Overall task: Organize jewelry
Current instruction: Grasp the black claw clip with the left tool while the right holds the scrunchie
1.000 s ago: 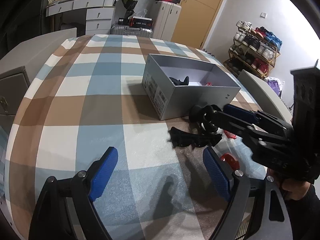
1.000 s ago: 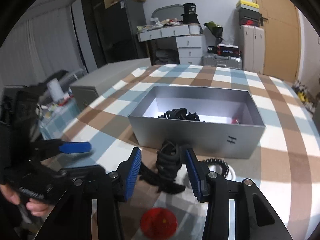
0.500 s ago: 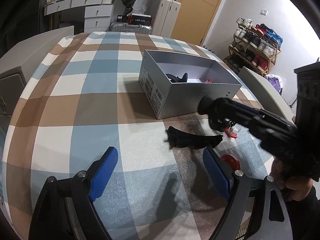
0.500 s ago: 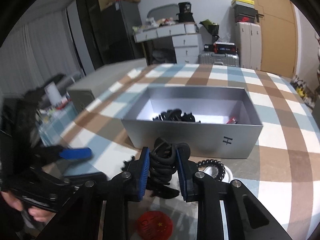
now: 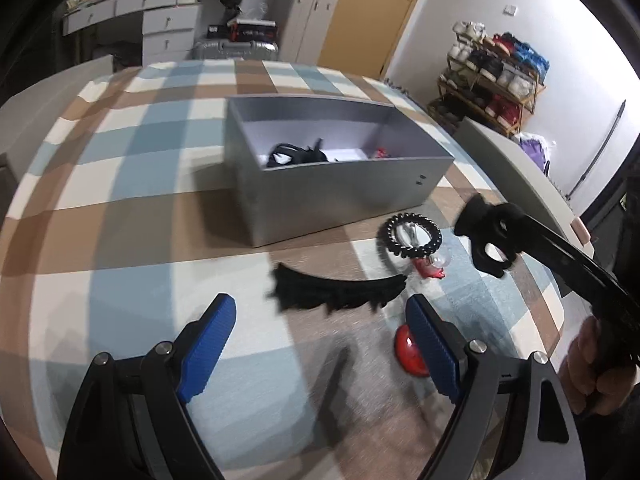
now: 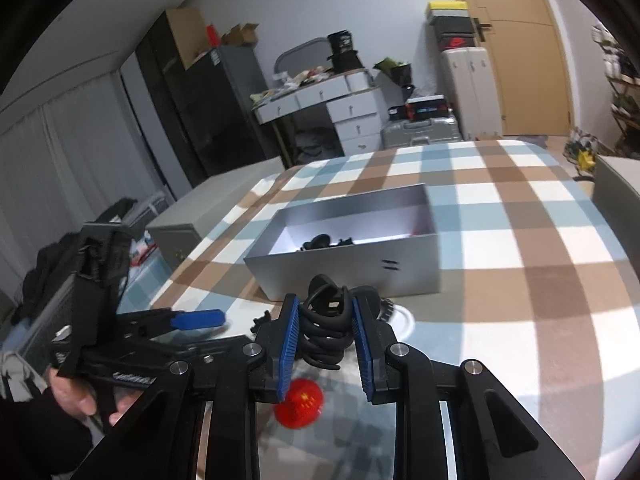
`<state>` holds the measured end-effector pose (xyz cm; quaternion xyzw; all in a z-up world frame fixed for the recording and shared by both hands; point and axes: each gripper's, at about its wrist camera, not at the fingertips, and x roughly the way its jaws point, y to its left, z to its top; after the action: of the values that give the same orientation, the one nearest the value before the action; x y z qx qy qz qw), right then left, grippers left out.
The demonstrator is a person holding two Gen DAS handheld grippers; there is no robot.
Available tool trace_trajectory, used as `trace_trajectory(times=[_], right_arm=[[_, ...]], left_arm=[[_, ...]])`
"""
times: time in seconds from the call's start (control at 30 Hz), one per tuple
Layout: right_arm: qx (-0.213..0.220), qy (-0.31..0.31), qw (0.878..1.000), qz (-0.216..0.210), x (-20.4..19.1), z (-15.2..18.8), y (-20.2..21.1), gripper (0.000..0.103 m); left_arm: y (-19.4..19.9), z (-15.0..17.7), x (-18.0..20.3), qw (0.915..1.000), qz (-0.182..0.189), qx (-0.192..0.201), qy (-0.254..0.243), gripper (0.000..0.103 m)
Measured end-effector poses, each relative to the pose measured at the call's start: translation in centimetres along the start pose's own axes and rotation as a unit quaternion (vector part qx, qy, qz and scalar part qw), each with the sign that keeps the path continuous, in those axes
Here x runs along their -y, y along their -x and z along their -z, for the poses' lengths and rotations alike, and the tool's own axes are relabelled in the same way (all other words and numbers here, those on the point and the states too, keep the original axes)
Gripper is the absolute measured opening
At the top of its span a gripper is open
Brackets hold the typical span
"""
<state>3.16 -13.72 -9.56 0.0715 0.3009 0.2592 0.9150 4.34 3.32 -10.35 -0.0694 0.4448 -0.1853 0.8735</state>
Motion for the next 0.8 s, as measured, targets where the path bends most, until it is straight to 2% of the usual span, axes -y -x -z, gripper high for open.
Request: trace_trajectory(times=[0.13,0.37,0.57,0.8], right_arm=[[0.006,0.005,1.0,0.008,0.5,0.5,1.1,0.025],[0.011,-0.012,1.0,0.003,1.9,1.0,1.6,0.025],[0.012,-0.02,1.0,-0.003,2.5,1.3,1.7,0.025],[0.013,-0.02,1.0,-0.01,2.6,1.5,1.9,0.025]], left_arm=[[-1.5,-0.5,1.1,0.9996,0.019,-0.02,0.001,0.084],[-2.8,-1.2,1.7,0.9995,-0.02,-0.023,-0.002,0.084],[-3.9,-0.9,3.5,0.9947,-0.08,-0.029,-0.058,0.084],[-3.9,-1.2,3.2,0.994,-0.074,-0.034,-0.073,0.083]])
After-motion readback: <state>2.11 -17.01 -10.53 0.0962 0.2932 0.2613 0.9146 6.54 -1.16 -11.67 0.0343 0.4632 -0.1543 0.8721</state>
